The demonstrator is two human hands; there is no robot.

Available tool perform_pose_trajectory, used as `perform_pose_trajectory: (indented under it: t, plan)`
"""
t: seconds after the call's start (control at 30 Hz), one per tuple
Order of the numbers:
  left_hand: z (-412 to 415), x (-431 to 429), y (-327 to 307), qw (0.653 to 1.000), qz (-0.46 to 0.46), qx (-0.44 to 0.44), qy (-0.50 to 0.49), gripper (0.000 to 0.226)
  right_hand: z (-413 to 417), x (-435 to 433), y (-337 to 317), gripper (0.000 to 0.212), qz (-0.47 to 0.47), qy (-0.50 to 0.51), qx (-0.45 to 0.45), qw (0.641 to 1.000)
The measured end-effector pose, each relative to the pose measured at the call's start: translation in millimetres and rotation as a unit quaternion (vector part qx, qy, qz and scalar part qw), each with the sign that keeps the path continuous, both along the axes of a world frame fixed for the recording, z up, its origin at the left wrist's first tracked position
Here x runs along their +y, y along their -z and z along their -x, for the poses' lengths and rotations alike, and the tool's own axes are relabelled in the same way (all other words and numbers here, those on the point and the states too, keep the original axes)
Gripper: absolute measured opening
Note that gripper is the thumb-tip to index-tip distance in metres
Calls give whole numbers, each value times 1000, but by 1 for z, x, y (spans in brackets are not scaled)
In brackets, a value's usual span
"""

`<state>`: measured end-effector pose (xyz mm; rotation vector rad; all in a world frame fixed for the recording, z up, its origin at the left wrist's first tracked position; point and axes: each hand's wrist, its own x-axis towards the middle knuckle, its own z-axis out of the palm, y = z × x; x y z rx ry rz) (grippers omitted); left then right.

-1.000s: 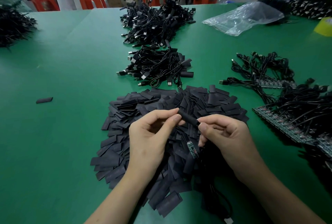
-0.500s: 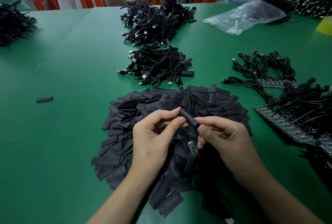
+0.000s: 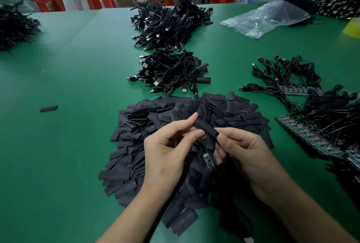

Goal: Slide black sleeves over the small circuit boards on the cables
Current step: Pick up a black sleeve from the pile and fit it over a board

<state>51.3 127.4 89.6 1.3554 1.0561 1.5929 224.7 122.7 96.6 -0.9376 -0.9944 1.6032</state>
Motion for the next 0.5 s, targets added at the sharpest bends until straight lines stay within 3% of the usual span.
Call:
perform_pose_trajectory:
  t: [0.37, 0.5]
  plan:
    - [2, -1, -2, 1000, 6, 17, 6, 32, -1, -1, -2, 33, -13, 0, -13, 1000]
    - [7, 1, -7, 991, -29, 129, -23, 36, 2, -3, -2, 20, -78, 37, -74, 994]
